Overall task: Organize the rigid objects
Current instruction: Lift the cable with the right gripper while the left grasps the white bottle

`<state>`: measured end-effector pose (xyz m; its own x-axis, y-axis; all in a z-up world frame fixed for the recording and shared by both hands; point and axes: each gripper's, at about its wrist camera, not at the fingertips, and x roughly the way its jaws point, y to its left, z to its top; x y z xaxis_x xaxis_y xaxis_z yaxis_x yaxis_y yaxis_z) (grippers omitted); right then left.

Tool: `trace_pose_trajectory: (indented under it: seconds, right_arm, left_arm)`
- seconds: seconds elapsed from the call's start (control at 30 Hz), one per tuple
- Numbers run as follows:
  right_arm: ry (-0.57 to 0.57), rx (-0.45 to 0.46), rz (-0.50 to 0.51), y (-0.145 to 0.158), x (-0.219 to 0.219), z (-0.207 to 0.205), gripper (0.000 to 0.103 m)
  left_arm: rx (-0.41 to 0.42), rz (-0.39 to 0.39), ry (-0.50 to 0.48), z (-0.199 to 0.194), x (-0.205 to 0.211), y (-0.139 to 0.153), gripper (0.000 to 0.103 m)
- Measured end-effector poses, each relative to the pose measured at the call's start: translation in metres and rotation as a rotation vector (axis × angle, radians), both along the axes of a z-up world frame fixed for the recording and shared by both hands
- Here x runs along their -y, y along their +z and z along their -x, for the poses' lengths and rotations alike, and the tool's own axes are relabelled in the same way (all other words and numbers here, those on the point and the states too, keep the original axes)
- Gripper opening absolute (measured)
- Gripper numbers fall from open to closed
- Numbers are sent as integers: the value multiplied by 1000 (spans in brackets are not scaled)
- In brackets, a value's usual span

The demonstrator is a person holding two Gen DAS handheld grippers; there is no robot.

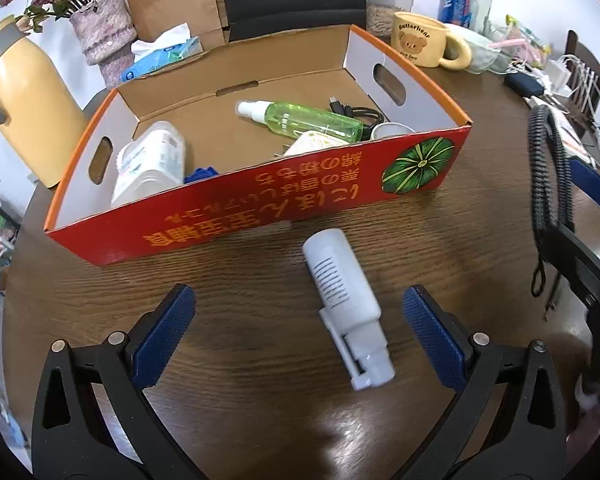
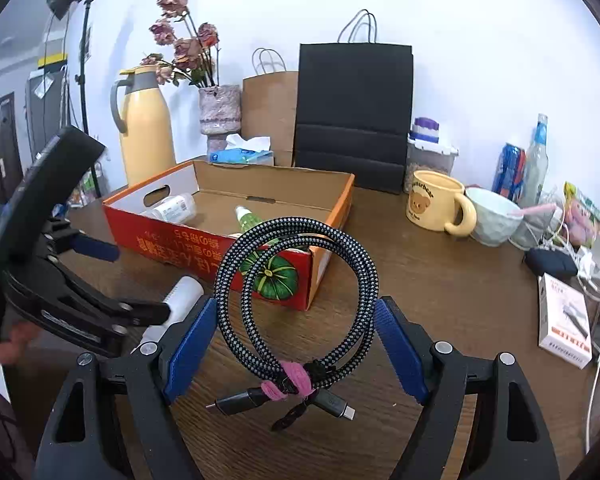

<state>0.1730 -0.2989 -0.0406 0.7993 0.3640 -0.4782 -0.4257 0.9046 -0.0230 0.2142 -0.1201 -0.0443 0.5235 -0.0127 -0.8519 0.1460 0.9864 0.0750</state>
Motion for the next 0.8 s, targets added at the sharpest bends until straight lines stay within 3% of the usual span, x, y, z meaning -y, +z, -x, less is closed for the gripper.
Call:
trace_pose_trajectory:
  seconds: [0.13,0.27,0.3,0.33,0.6,0.8]
  right_arm:
    - [-4,11,-21,2,4,2,84]
    - [4,15,-28,2,4,4,85]
    - [10,16,-27,1,4,5,85]
    - [13,18,-25,1,4,5,85]
    - [25,16,0,-3,-5,7,85]
    - [20,2,-8,-3,-14,4,85]
  left_arm:
    - [-21,-17,26,-8,9,-11,93]
    - [-63,-21,30,-11,16,-23,56]
    - [-57,-19,28,-10,17,-22,35]
    - [-61,-12,16,-9,19,-22,25]
    - [-53,26,16,-1,6,-15,24]
    - [15,56,25,7,-18,11,24]
